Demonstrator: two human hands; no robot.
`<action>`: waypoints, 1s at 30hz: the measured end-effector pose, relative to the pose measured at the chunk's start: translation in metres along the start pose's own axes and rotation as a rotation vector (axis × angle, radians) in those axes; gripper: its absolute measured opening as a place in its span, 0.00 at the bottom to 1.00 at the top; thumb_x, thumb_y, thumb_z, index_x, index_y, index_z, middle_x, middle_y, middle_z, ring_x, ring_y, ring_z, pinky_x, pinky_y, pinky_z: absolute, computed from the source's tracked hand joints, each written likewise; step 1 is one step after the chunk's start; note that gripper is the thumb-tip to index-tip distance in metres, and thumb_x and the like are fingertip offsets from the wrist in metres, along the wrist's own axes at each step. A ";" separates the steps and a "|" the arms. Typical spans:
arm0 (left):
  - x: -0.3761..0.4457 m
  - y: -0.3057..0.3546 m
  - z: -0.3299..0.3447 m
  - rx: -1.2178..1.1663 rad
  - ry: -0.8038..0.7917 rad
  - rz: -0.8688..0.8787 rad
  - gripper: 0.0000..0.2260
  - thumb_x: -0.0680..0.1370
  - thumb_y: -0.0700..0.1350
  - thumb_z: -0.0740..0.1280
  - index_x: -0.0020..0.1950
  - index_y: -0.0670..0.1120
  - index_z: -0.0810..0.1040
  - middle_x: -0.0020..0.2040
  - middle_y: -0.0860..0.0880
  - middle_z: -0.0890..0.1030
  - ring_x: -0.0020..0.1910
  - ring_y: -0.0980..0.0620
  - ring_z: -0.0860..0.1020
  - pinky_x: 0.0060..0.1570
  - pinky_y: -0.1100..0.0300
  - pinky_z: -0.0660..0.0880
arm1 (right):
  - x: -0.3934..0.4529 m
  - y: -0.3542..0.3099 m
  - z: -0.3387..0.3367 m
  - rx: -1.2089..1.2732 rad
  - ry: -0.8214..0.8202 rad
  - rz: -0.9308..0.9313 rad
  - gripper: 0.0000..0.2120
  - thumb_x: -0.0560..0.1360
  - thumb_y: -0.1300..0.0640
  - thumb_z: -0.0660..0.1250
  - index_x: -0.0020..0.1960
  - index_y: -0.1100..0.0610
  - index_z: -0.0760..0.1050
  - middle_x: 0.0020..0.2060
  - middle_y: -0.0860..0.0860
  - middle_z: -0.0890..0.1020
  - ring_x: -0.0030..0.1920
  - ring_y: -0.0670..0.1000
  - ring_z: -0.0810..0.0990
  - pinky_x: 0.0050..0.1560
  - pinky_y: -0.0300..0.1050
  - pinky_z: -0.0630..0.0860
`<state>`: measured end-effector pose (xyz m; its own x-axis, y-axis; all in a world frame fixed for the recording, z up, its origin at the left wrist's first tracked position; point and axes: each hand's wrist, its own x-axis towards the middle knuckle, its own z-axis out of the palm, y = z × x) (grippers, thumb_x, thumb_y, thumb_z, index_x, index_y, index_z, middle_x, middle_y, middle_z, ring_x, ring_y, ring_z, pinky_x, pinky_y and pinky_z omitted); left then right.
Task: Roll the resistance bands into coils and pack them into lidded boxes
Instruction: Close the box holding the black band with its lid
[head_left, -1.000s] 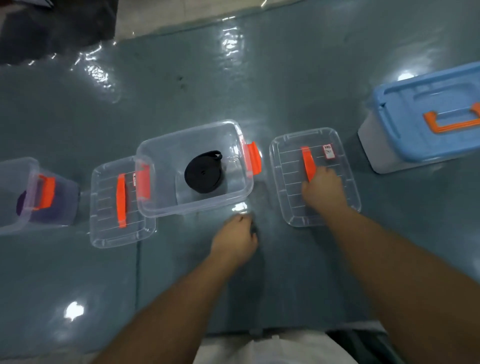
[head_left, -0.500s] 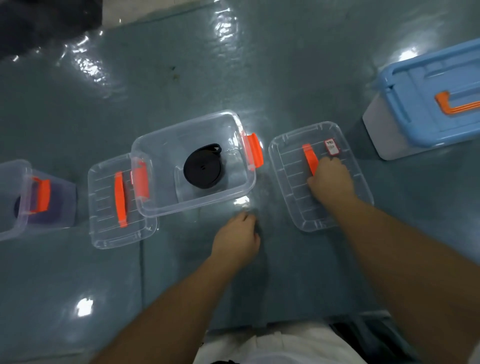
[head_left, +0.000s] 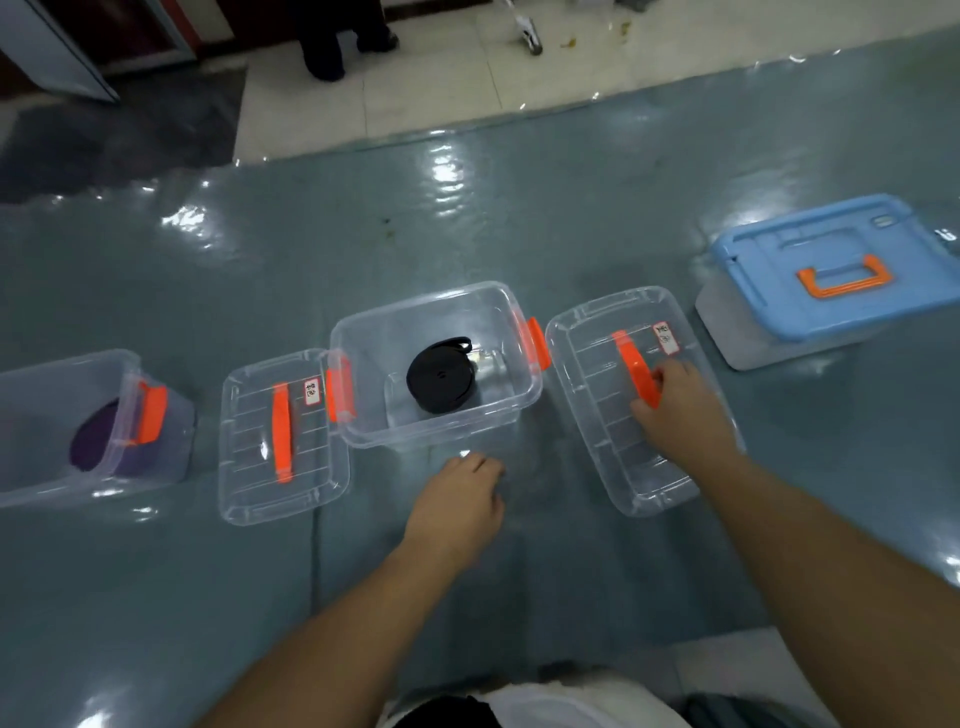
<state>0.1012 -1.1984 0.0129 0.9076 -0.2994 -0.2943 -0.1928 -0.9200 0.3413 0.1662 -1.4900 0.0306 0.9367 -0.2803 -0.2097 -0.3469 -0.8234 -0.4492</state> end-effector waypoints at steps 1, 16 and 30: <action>-0.004 -0.006 -0.004 -0.005 0.016 0.004 0.17 0.80 0.46 0.63 0.69 0.51 0.77 0.66 0.52 0.77 0.68 0.48 0.74 0.66 0.52 0.73 | 0.000 -0.010 -0.004 -0.005 0.013 -0.029 0.13 0.74 0.55 0.72 0.56 0.59 0.76 0.53 0.60 0.79 0.54 0.64 0.79 0.56 0.59 0.76; -0.014 -0.105 -0.075 -0.156 0.425 -0.124 0.11 0.78 0.43 0.66 0.59 0.48 0.82 0.56 0.50 0.83 0.54 0.46 0.80 0.52 0.50 0.78 | 0.025 -0.183 0.007 -0.319 -0.139 -0.503 0.19 0.76 0.51 0.71 0.65 0.53 0.75 0.59 0.53 0.79 0.57 0.58 0.79 0.53 0.50 0.75; 0.016 -0.136 -0.097 -0.467 0.451 -0.440 0.19 0.80 0.61 0.59 0.62 0.50 0.77 0.54 0.53 0.81 0.51 0.50 0.80 0.52 0.48 0.80 | 0.043 -0.239 0.055 -0.507 -0.356 -0.818 0.20 0.75 0.53 0.68 0.67 0.50 0.76 0.63 0.49 0.78 0.64 0.56 0.75 0.62 0.56 0.75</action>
<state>0.1777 -1.0532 0.0482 0.9474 0.2915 -0.1326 0.3055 -0.6987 0.6469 0.2870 -1.2789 0.0813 0.7807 0.5553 -0.2866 0.5300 -0.8313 -0.1673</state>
